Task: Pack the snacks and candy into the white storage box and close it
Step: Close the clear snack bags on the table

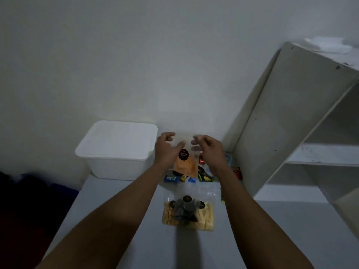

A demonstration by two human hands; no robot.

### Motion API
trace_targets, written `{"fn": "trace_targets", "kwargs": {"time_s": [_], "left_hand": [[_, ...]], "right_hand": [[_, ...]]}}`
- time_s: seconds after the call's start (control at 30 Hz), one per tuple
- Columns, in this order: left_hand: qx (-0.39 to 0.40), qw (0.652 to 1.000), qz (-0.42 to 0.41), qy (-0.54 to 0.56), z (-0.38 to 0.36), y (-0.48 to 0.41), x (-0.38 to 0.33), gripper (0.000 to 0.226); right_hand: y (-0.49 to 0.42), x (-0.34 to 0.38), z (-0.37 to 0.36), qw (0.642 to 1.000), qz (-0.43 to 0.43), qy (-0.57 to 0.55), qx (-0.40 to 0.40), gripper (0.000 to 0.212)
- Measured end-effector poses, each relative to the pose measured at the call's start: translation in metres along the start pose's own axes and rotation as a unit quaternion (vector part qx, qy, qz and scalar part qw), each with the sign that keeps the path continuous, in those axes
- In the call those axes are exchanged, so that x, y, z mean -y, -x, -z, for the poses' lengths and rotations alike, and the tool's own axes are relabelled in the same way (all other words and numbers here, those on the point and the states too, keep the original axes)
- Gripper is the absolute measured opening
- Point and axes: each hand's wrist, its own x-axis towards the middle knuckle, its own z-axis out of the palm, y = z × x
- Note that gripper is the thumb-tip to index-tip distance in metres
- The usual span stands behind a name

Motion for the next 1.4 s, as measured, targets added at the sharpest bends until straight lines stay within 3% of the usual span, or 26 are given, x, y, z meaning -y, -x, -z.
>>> {"fn": "trace_targets", "kwargs": {"time_s": [0.1,0.2,0.3,0.53,0.93,1.07,1.2,1.4], "left_hand": [[0.053,0.991,0.071,0.102,0.011,-0.004,-0.016,0.058],[0.098,0.969,0.108,0.199,0.018,-0.005,-0.027,0.028],[0.117,0.967,0.092,0.208,0.021,-0.003,-0.032,0.008],[0.169,0.956,0.109,0.212,0.028,0.003,-0.037,0.008],[0.149,0.972,0.055,0.174,0.03,0.007,-0.047,0.004],[0.118,0.955,0.089,0.259,0.03,0.009,-0.045,0.004],[0.135,0.957,0.085,0.244,0.034,0.009,-0.044,0.006],[0.121,0.958,0.068,0.25,0.024,0.015,-0.046,0.006]], "right_hand": [[0.005,0.012,-0.003,0.999,-0.003,-0.034,0.028,0.027],[0.011,0.02,-0.01,0.998,-0.007,-0.051,0.027,0.027],[0.013,0.023,-0.014,0.996,-0.012,-0.089,0.004,0.023],[0.019,0.024,-0.016,0.995,0.013,-0.097,-0.003,0.01],[0.026,0.031,-0.02,0.998,0.035,-0.042,-0.004,0.017],[0.027,0.03,-0.018,0.995,0.021,-0.094,-0.028,0.012],[0.028,0.031,-0.011,0.999,0.003,-0.045,0.01,0.019],[0.027,0.028,-0.012,0.996,-0.002,-0.073,-0.044,0.013]]}}
